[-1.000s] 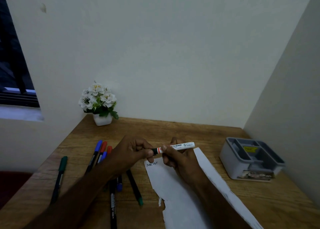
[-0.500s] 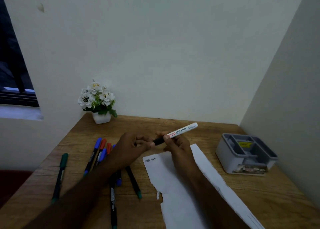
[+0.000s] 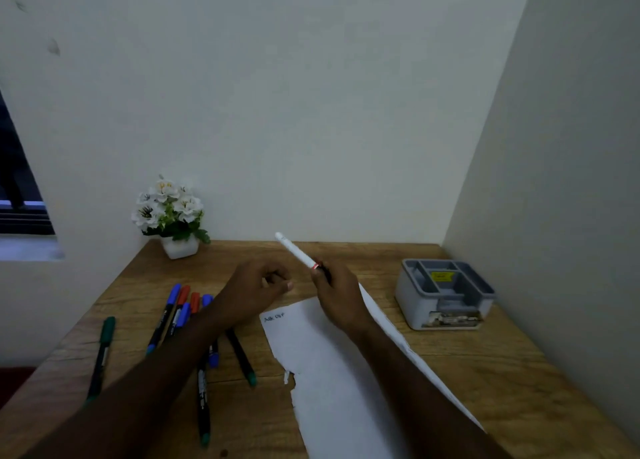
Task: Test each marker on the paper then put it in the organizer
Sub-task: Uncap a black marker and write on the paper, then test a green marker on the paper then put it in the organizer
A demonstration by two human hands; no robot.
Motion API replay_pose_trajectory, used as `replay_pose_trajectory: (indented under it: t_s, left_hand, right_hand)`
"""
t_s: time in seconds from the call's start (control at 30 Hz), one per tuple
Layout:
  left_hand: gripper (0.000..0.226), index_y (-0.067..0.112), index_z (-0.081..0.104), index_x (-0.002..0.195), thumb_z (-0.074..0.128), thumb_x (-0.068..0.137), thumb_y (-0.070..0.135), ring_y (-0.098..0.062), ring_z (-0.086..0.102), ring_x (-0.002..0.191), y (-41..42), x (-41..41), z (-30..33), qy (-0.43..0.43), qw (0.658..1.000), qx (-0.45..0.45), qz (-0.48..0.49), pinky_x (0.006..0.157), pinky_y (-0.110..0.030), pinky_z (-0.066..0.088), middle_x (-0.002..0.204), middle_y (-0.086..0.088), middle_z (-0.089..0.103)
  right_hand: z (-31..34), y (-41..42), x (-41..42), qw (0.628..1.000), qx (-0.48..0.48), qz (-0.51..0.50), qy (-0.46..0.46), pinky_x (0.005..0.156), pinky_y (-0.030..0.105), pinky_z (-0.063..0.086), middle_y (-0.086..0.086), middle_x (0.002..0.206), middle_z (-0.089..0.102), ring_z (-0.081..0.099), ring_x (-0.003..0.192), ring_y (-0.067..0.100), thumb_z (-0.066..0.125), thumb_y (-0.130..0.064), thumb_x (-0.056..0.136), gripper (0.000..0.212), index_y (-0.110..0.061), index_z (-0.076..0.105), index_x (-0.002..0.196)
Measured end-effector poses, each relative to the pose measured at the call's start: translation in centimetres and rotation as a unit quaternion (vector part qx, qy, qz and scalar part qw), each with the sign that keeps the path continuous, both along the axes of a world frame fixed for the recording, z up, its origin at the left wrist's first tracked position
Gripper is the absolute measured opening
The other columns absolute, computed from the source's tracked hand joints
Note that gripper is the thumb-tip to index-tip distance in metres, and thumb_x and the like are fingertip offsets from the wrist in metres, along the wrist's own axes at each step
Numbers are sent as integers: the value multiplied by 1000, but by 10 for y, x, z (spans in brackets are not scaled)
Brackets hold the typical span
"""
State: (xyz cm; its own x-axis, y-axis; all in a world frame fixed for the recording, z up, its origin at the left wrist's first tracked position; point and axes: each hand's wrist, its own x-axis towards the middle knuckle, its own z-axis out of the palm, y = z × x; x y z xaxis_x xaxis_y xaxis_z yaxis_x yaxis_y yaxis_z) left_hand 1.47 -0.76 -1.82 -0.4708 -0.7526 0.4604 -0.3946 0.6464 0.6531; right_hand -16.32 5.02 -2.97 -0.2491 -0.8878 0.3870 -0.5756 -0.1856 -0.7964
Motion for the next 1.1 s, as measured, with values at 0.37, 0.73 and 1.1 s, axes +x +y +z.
replay_pose_trajectory:
  t_s: [0.37, 0.73, 1.1]
  left_hand:
    - [7, 17, 72, 75, 73, 82, 17, -4, 63, 70, 15, -68, 23, -31, 997, -20, -62, 63, -18, 47, 74, 9, 69]
    - [8, 12, 75, 88, 70, 83, 15, -6, 65, 71, 50, -168, 46, -38, 992, -29, -115, 62, -14, 45, 79, 3, 73]
    - [6, 13, 76, 83, 70, 82, 12, 2, 63, 68, 45, -179, 40, -54, 991, -33, -120, 58, -6, 41, 76, 5, 72]
  right_hand:
    - [55, 53, -93, 979, -154, -123, -53, 66, 18, 53, -2, 80, 71, 67, 76, 9, 83, -15, 78, 17, -15, 68, 86]
    - [86, 131, -213, 911, -249, -328, -26, 61, 2, 43, -17, 74, 63, 60, 66, -10, 83, -23, 81, 20, -19, 64, 87]
    - [45, 122, -224, 950, -103, -282, 90, 62, 8, 47, -1, 83, 69, 59, 68, 3, 82, -23, 82, 20, -10, 69, 91]
